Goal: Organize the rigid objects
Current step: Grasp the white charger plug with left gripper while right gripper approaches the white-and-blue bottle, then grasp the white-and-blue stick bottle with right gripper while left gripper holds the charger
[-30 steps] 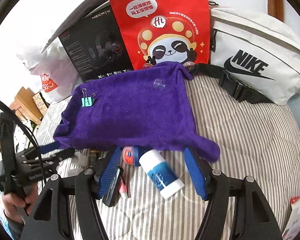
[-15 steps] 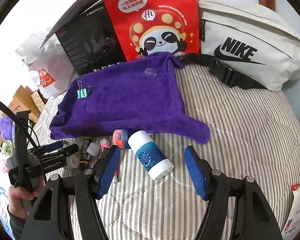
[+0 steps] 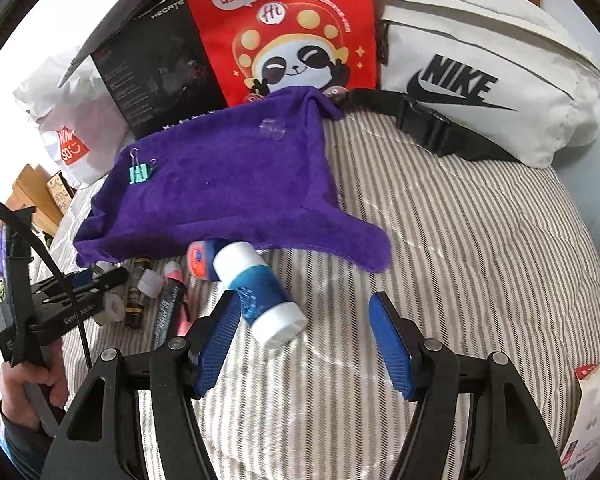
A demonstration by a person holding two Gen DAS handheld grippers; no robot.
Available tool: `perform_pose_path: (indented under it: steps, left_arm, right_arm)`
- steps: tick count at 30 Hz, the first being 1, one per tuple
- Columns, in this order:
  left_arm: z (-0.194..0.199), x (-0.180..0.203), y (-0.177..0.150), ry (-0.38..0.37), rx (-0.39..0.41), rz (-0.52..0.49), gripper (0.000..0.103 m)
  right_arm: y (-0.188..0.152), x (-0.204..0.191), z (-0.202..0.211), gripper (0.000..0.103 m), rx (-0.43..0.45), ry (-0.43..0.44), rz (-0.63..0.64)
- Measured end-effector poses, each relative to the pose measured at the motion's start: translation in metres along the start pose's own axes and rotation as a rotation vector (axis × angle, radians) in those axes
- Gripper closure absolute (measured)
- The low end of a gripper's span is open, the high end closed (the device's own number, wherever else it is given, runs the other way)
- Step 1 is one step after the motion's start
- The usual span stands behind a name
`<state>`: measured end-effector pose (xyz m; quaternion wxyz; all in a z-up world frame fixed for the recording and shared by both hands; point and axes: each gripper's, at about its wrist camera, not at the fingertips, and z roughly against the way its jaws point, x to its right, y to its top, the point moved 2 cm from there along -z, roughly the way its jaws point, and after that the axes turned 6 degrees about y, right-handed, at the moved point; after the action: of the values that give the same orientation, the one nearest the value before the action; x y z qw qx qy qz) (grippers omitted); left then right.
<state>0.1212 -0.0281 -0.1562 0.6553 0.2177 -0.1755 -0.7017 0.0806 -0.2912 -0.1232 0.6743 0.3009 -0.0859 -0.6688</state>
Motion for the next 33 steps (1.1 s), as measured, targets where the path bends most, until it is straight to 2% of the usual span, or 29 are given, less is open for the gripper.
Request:
perform_pose_path:
  steps: [2, 7, 12, 14, 17, 22, 28, 33]
  left_arm:
    - [0.001, -0.005, -0.002, -0.021, 0.012, 0.011, 0.077]
    - [0.0, -0.014, -0.005, -0.013, 0.039, 0.015, 0.076]
    - [0.002, -0.005, -0.01, 0.044, 0.097, -0.039, 0.076]
    - [0.002, -0.008, -0.011, 0.036, 0.108, -0.028, 0.076]
    - [0.002, -0.012, -0.011, 0.013, 0.113, -0.008, 0.077]
    - [0.002, -0.01, -0.011, 0.022, 0.117, -0.013, 0.076]
    - [0.002, -0.01, -0.012, 0.014, 0.116, -0.007, 0.077]
    - [0.002, -0.011, -0.012, 0.011, 0.118, -0.005, 0.077]
  right_arm:
    - [-0.002, 0.004, -0.001, 0.037, -0.001, -0.009, 0.0]
    - [-0.008, 0.006, -0.007, 0.037, -0.016, -0.006, 0.024]
    - [-0.019, -0.002, -0.014, 0.037, -0.03, 0.018, 0.081]
    - [-0.023, -0.003, -0.017, 0.037, -0.038, 0.014, 0.105]
    - [-0.027, 0.0, -0.022, 0.037, -0.054, 0.005, 0.111]
    - [-0.024, -0.006, -0.03, 0.037, -0.047, 0.073, 0.107]
    - [-0.01, -0.021, -0.047, 0.038, -0.027, 0.044, 0.191]
    - [-0.006, -0.031, -0.058, 0.05, -0.009, 0.026, 0.259]
